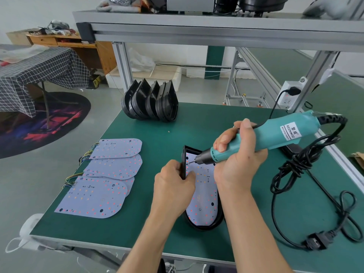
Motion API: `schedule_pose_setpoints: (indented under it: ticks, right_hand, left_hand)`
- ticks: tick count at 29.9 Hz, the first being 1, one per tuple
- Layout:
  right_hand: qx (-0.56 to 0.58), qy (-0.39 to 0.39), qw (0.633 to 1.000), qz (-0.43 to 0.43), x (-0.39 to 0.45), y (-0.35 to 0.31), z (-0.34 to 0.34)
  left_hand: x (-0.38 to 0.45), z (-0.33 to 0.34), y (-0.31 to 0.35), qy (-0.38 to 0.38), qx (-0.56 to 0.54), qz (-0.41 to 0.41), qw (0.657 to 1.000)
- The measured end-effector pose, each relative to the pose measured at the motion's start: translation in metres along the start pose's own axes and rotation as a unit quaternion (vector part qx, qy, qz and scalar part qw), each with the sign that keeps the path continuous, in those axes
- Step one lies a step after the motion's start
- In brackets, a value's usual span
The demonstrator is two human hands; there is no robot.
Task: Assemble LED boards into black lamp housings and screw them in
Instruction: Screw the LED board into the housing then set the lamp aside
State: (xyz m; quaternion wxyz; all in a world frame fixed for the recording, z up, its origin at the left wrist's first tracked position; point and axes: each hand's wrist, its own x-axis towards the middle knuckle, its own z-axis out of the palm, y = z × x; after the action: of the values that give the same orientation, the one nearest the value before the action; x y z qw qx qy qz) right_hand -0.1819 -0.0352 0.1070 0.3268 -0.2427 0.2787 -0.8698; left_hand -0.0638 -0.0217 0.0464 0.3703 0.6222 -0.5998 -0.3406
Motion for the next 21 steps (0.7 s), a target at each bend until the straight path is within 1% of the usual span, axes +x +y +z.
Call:
schedule_pose_setpoints:
  ticks: [6, 21]
  right_hand:
    - [-0.027, -0.018, 0.999, -0.02, -0.005, -0.0018, 0.0024]
    - [-0.03, -0.024, 0.999, -0.015, -0.0084, -0.0024, 0.0052]
  left_hand:
    - [-0.0004, -0.0019, 0.0024, 0.003, -0.008, -0.012, 1.0]
    - [-0.0043, -0.0023, 0.0085, 0.002, -0.012, -0.011, 1.0]
